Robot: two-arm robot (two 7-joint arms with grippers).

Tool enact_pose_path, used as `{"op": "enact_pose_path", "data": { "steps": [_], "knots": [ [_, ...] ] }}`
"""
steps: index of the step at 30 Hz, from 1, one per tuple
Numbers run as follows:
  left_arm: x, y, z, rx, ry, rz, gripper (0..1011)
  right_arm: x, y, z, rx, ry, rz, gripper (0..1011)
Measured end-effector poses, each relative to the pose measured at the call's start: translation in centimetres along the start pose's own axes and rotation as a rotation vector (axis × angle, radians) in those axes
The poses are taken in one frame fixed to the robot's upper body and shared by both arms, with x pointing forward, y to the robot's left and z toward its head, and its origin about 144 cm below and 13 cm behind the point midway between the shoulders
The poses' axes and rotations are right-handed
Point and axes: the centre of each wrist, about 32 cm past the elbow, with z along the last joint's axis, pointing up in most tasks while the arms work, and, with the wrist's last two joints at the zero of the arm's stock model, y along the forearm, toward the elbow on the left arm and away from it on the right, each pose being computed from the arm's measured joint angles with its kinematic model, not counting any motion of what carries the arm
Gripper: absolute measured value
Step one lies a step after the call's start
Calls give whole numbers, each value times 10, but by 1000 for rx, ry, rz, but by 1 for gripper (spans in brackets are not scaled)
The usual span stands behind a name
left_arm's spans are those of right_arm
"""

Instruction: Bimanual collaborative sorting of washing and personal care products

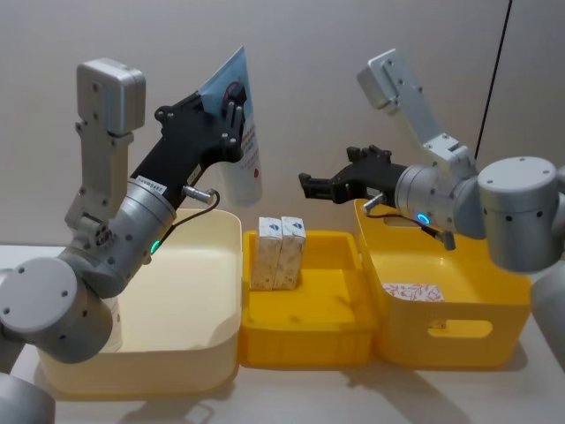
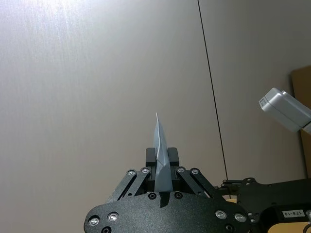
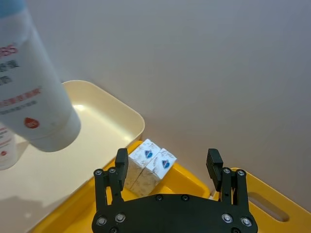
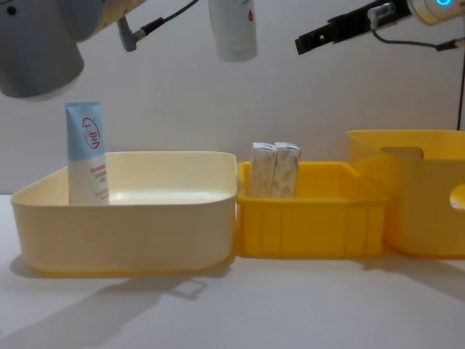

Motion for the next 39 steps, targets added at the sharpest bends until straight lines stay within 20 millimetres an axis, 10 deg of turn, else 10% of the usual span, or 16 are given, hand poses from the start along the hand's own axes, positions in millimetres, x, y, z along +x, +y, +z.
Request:
{"op": "enact_pose_path", "data": {
  "steps": [39],
  "knots": [
    [-9, 11, 1, 47, -10, 7, 145, 48, -25, 42, -173, -179, 498, 1001]
  ]
}}
